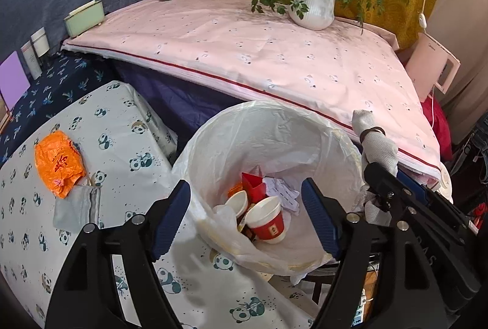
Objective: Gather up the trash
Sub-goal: 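Open both grippers to drop the cup and glove into the bin, then move both grippers back over the orange bag and grey pouch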
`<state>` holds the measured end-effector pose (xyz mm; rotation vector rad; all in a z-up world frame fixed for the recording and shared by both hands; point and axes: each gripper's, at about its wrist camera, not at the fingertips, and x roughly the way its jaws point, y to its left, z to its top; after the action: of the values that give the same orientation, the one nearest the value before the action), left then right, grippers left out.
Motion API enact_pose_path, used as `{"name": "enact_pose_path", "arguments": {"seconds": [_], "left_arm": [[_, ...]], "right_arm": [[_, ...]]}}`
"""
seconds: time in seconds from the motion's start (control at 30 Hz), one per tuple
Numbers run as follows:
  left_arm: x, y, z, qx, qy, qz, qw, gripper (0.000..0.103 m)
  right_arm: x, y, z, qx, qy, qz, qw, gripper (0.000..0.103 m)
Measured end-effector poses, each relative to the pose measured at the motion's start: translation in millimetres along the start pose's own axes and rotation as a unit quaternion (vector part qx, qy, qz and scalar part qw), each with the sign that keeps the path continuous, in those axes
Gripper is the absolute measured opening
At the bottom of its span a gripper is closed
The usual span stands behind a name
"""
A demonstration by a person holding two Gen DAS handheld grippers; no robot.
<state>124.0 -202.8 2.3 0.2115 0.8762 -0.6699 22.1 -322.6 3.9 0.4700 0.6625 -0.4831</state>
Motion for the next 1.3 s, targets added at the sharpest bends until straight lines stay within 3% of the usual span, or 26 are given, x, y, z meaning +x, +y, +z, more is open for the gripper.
{"name": "enact_pose_path", "arguments": {"seconds": [0.63,0.77,1.3], "left_arm": [[-7.8,49.8,-12.2,-0.052,0.005,0.026,0.9983,0.071],[-9.8,57.2,-14.2,-0.058,0.005,0.030,0.9978,0.072],[-21.7,99.9,-27.5,-0.104,0.003,0.049,0.9933,0.072]], "right_arm": [[8.5,31.0,10.2,-0.021,-0.004,0.010,1.000,0.033],[4.1,36.8,12.1,-0.024,-0.017,0.009,1.000,0.046],[-0.3,76.4,1.6,-0.056,-0.008,0.033,0.998,0.046]]}}
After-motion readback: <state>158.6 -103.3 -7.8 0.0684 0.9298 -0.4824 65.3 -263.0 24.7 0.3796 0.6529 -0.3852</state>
